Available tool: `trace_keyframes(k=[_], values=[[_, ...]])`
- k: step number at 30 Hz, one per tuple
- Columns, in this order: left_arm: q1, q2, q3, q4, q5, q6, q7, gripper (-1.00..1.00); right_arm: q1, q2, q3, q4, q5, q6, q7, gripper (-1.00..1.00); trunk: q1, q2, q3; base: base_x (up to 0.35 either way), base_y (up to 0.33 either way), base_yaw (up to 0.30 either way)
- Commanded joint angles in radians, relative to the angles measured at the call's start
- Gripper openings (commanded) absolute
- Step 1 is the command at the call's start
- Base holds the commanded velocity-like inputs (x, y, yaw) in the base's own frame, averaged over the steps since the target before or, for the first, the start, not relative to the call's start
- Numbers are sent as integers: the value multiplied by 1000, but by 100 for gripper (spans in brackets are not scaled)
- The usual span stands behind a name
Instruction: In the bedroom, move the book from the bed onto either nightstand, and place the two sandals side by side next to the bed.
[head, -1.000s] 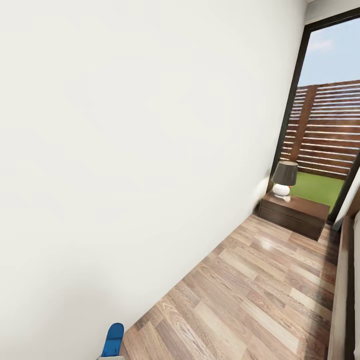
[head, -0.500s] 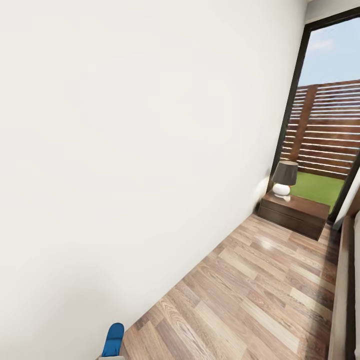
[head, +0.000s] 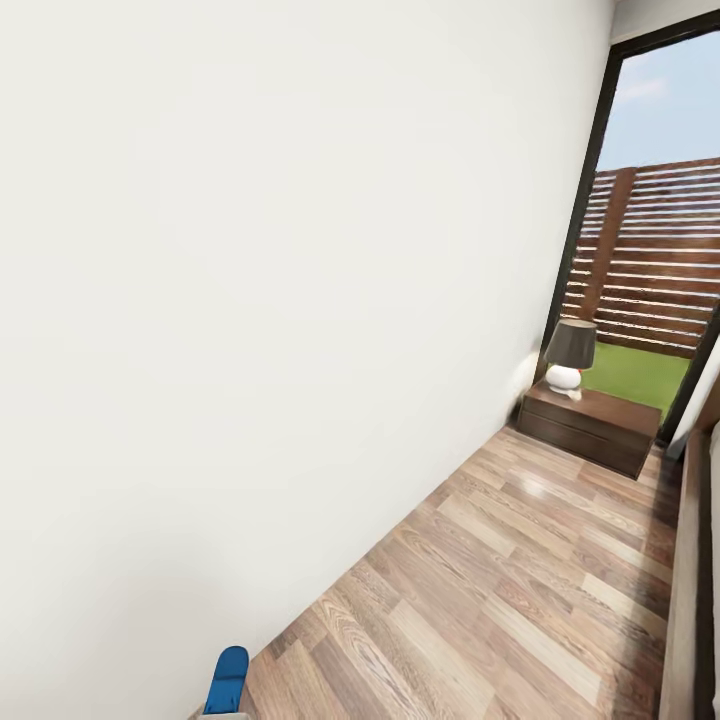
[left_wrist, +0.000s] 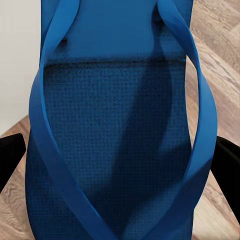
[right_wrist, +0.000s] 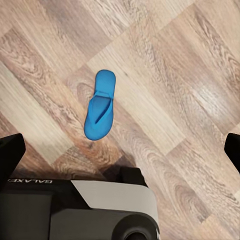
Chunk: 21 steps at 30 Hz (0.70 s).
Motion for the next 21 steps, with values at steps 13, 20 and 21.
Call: trace_keyframes(k=[13, 20, 21], values=[[0, 0, -9, 0, 8, -3, 4, -100, 0, -1, 9, -1, -4, 7, -7, 100, 50, -92, -42, 0, 0, 0], [-1, 0, -9, 0, 8, -3, 3, -100, 0, 1, 10, 1, -5, 7, -7, 100, 77, -141, -64, 0, 0, 0], [-1, 0, -9, 0, 8, -3, 3, -100, 0, 1, 10, 1, -5, 7, -7, 100, 81, -148, -67, 0, 0, 0]])
